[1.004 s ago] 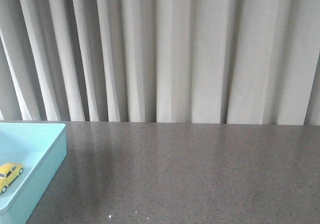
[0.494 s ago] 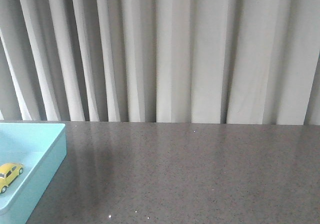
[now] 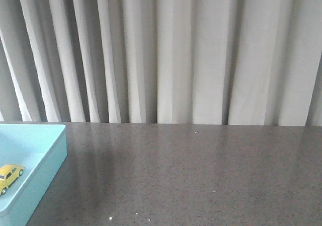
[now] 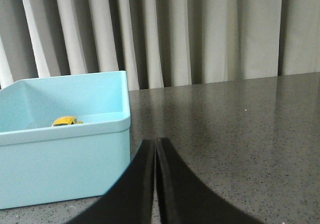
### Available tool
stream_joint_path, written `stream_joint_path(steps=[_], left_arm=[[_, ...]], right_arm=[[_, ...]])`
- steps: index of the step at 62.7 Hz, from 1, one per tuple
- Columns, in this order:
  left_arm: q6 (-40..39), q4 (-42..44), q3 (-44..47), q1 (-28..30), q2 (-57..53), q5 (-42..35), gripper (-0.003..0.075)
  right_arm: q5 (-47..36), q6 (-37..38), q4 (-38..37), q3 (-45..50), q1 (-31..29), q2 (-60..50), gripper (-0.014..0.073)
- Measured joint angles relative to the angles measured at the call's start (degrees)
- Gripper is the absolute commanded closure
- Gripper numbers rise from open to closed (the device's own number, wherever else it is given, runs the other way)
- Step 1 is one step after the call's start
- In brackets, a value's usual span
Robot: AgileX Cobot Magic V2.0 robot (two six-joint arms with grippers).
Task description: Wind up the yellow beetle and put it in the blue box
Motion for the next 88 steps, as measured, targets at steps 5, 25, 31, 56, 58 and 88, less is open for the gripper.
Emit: stream_joint_path(steps=[5,25,31,56,58,88], left_arm=[[0.0,0.0,0.0,0.0,0.0,0.0,0.0725],[0.04,0.04,0.0,0.0,0.0,0.04,0.0725],[0.04,0.04,0.0,0.0,0.0,0.04,0.0725],[0.04,0.04,0.0,0.0,0.0,0.04,0.0725],[0.04,0.04,0.0,0.0,0.0,0.04,0.0725],[0.04,0.04,0.0,0.0,0.0,0.29,0.0725]], right_arm=[[0.0,0.0,0.0,0.0,0.0,0.0,0.0601],[-6.91,0.0,-0.65,8.0,-3.08,-10.01,0.0601],[-14.19,0.0,-0.65,14.86,-4.74,-16.62,0.0601],[-46.14,0.25,1.04,36.89,-5.15,-33.51,0.0601],[-46.59,0.25,1.34,36.89,-5.15,-33.98,0.0601],[-43.11,0.25,1.48,36.93,-5.15,-34.5,0.0601]])
